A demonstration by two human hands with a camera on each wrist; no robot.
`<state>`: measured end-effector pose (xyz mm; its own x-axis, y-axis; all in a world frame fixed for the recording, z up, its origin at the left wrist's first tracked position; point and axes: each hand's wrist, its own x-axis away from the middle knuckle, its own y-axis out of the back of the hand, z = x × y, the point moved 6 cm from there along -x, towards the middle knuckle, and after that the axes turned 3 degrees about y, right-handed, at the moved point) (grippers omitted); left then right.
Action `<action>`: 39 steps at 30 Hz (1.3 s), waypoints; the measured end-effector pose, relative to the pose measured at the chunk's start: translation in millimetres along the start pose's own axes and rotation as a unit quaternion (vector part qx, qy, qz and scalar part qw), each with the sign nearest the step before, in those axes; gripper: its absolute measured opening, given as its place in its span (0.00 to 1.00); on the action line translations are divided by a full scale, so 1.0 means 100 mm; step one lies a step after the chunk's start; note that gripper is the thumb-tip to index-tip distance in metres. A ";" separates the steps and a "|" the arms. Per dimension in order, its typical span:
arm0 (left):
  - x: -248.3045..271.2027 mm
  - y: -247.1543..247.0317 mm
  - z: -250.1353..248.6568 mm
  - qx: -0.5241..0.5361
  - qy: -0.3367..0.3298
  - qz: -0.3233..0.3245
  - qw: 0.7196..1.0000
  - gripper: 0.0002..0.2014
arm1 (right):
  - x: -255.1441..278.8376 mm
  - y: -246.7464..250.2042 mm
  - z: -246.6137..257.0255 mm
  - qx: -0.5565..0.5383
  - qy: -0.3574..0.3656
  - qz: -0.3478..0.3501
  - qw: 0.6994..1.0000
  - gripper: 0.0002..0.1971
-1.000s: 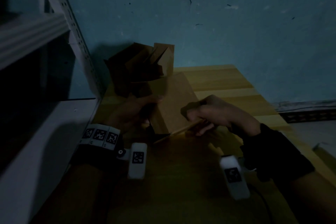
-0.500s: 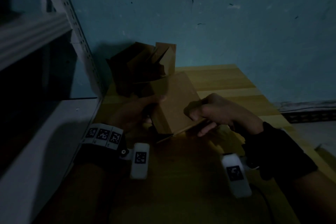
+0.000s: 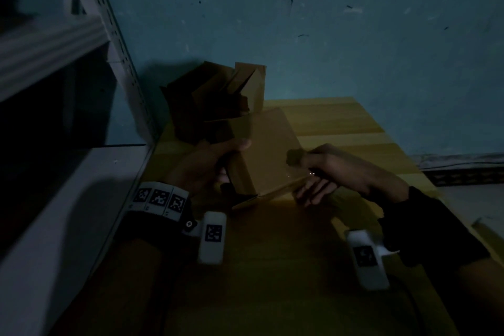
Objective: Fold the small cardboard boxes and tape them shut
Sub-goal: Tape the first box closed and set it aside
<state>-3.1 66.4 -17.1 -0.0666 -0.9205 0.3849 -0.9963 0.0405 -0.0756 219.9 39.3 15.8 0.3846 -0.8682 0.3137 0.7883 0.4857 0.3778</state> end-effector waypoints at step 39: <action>-0.01 -0.04 0.00 -0.003 -0.029 0.003 1.000 0.31 | -0.05 0.01 0.00 0.039 0.056 0.031 0.997 0.42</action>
<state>1.1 66.8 -17.0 -0.0695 -0.9414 0.3301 -0.9963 0.0484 -0.0717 219.2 44.6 14.3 0.4853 -0.8403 0.2415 0.7231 0.5410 0.4295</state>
